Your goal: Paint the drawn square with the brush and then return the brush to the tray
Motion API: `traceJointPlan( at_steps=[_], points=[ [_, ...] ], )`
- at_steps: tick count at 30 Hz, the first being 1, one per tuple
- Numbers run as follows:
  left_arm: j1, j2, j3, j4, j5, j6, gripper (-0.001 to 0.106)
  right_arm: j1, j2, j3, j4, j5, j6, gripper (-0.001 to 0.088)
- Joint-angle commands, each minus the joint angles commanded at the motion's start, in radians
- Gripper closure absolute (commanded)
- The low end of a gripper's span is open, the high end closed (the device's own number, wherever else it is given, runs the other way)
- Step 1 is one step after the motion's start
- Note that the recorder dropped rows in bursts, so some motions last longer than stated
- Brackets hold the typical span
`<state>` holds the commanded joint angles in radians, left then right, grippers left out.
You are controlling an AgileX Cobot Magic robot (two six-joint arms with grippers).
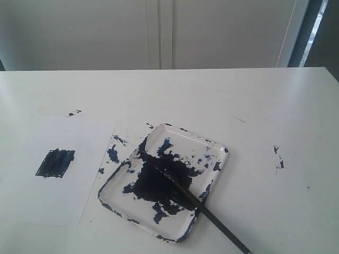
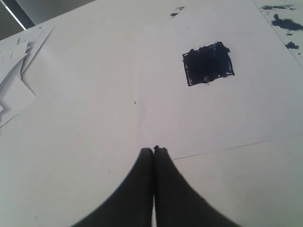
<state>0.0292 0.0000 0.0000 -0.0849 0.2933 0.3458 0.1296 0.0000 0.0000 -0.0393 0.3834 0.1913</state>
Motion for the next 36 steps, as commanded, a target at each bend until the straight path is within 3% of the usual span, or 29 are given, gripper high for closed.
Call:
traceJointPlan(
  at_steps=[36],
  points=[
    [0.000, 0.000, 0.000, -0.012, -0.018, -0.013, 0.105, 0.000, 0.000, 0.000, 0.002, -0.041, 0.000, 0.0868]
  ],
)
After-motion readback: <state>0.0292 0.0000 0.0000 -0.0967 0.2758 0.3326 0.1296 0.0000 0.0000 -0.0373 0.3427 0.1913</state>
